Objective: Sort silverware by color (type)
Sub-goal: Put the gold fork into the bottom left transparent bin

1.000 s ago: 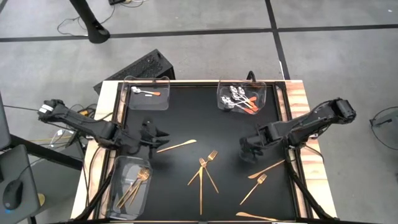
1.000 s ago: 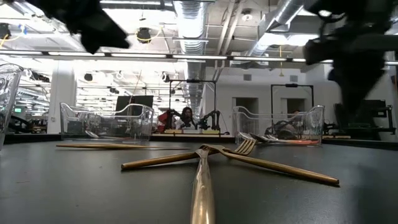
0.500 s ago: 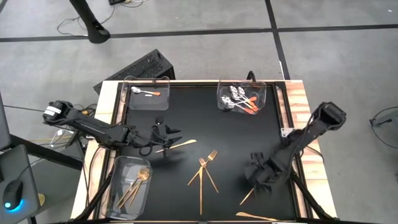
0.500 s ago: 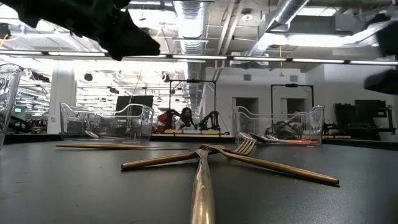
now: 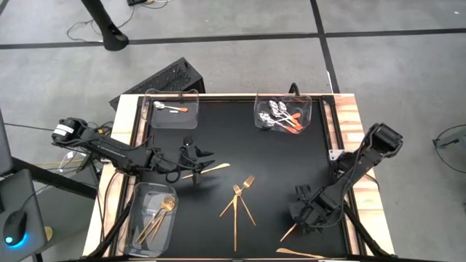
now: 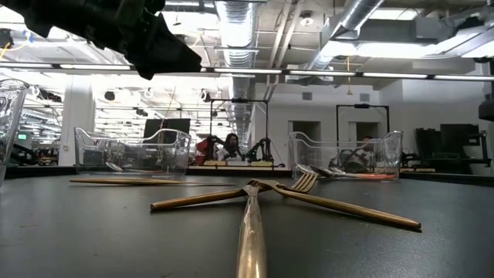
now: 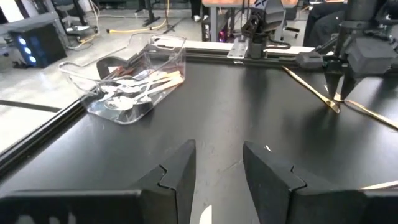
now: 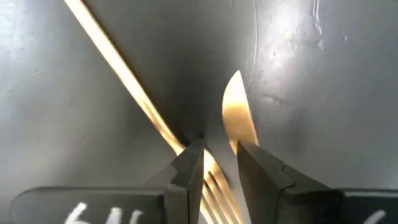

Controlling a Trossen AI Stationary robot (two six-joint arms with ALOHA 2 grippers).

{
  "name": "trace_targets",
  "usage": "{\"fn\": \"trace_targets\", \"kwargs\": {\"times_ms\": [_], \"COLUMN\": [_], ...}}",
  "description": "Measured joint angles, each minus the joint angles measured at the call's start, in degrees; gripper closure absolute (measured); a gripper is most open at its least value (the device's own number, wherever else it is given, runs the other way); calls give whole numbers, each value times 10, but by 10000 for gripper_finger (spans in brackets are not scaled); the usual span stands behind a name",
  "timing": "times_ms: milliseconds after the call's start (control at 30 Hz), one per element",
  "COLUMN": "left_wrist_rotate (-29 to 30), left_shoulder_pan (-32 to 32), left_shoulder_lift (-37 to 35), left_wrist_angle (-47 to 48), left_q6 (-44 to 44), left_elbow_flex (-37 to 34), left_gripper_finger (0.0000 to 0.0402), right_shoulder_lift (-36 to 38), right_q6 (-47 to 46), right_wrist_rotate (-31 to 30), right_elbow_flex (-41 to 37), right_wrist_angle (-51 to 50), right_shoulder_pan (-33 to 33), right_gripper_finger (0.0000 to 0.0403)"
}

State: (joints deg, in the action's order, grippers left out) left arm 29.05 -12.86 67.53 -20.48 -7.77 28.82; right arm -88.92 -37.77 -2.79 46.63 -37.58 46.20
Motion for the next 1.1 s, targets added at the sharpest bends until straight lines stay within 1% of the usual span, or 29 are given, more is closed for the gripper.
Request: {"fn": "trace_targets", "kwargs": {"times_ms": [167, 233, 367, 533, 633, 833, 900, 967, 1100], "left_wrist_rotate": [2, 3, 3, 3, 3, -3, -3, -2, -2], "left_shoulder_pan": [0, 0, 0, 0, -1, -22, -31, -37, -38], "left_shoulder_lift": [0, 0, 0, 0, 0, -12, -21, -32, -41], "left_wrist_angle": [1, 2, 1, 0, 1, 6, 6, 5, -2], "left_q6": [0, 0, 0, 0, -2, -2, 0, 1, -10], "left_elbow_flex": [0, 0, 0, 0, 0, 1, 1, 1, 1], "left_gripper_finger": [283, 283, 283, 283, 283, 283, 283, 283, 283], "right_shoulder_lift": [14, 15, 12, -9, -28, -58, -63, -61, -45], "right_q6": [-4, 1, 7, 11, 35, 51, 51, 52, 49], "right_wrist_rotate": [-3, -14, -15, -32, -39, -39, -39, -38, -42], "right_elbow_flex": [9, 13, 15, 15, 15, 18, 18, 17, 16], "right_wrist_angle": [1, 3, 9, 21, 41, 54, 52, 52, 58], "right_shoulder_pan": [11, 19, 37, 50, 48, 42, 37, 29, 2], "right_gripper_finger": [284, 284, 284, 284, 284, 286, 295, 312, 367]}}
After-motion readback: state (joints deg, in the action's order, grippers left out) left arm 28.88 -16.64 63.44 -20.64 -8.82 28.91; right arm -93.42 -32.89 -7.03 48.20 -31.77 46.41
